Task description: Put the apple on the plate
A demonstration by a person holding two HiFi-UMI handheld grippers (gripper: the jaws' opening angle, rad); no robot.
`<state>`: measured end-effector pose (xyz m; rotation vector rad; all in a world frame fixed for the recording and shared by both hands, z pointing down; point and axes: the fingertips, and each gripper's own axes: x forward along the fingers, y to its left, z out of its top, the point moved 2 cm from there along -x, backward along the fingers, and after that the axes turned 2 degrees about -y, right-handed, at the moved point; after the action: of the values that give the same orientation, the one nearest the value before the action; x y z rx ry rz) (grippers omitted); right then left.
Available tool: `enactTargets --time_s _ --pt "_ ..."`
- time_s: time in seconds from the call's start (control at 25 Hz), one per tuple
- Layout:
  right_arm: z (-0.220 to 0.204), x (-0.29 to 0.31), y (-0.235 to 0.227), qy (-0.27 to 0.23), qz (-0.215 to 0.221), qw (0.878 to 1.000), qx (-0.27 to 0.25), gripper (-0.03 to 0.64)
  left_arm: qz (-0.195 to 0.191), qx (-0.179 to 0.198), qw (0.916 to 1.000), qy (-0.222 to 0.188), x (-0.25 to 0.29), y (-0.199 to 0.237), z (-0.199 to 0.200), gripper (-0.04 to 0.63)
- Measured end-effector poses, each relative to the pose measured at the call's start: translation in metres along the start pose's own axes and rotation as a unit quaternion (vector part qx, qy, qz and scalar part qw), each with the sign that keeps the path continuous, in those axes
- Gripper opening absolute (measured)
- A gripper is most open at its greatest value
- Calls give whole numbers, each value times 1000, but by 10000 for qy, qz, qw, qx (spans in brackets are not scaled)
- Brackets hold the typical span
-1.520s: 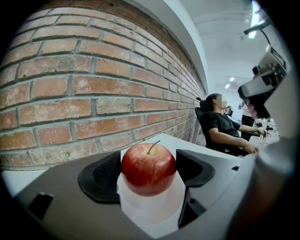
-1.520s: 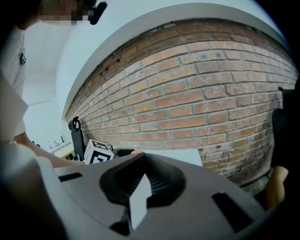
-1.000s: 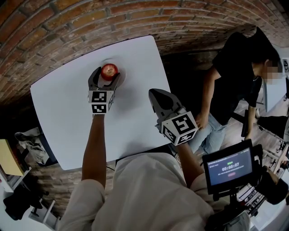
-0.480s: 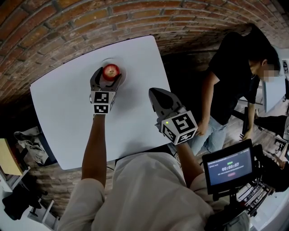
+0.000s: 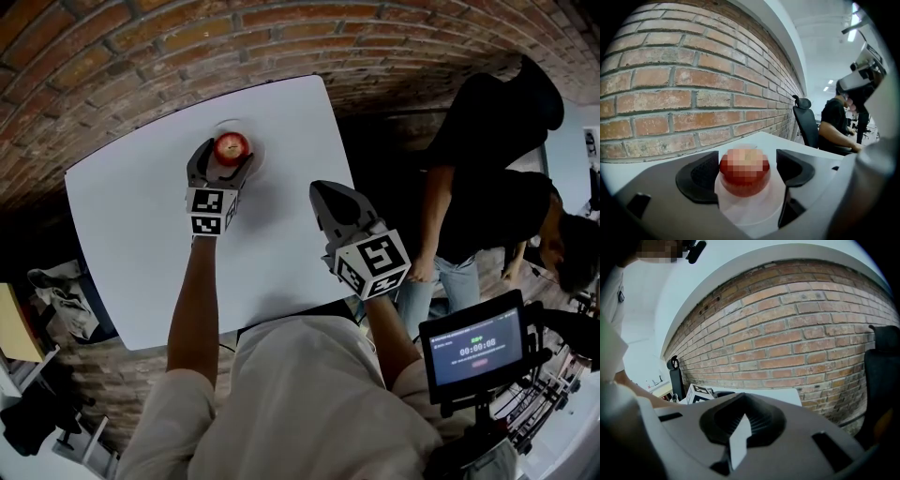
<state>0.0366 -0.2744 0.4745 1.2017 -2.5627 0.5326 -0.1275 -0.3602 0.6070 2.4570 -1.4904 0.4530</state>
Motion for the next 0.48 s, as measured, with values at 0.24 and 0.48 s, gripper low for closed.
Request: enactTargets --time_s 0.24,0.48 --pt "1 -3 -4 -95 -14 10000 -19 3 2 -61 9999 82 1 1 -5 374" --pt "9 -3 -4 -175 -81 9998 -33 3 54 32 9999 94 -11 4 -2 374"
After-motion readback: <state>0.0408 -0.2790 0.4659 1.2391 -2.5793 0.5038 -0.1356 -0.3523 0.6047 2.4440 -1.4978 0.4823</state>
